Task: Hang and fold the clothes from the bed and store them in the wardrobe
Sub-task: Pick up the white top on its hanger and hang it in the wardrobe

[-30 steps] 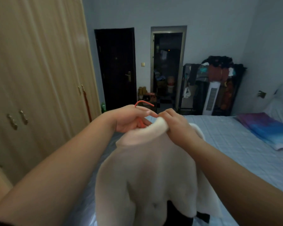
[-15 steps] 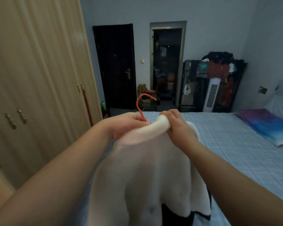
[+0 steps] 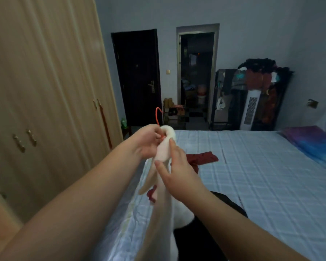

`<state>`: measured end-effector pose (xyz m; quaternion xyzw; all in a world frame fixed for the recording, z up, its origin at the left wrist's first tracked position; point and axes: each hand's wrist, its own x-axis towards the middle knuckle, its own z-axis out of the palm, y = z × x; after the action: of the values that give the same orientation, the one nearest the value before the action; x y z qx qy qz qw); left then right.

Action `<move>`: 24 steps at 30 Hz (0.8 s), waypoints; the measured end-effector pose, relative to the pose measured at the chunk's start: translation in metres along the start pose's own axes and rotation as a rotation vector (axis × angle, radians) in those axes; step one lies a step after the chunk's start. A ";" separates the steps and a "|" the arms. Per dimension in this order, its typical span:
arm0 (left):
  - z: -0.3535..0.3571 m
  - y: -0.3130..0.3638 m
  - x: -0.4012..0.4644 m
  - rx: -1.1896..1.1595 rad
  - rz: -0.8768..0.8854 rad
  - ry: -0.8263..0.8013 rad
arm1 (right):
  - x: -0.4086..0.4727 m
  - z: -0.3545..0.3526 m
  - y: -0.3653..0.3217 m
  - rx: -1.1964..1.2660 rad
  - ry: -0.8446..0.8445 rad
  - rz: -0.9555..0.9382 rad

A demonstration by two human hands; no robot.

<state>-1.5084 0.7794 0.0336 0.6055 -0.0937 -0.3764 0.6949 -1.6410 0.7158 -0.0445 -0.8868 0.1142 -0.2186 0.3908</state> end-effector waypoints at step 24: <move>-0.166 -0.052 -0.094 0.138 0.270 0.429 | 0.011 0.101 -0.066 -0.403 -0.306 -0.235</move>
<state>-1.4984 0.9677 -0.0247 0.6996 -0.0495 -0.1360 0.6997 -1.5814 0.8208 -0.0523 -0.9765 -0.0088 -0.0988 0.1914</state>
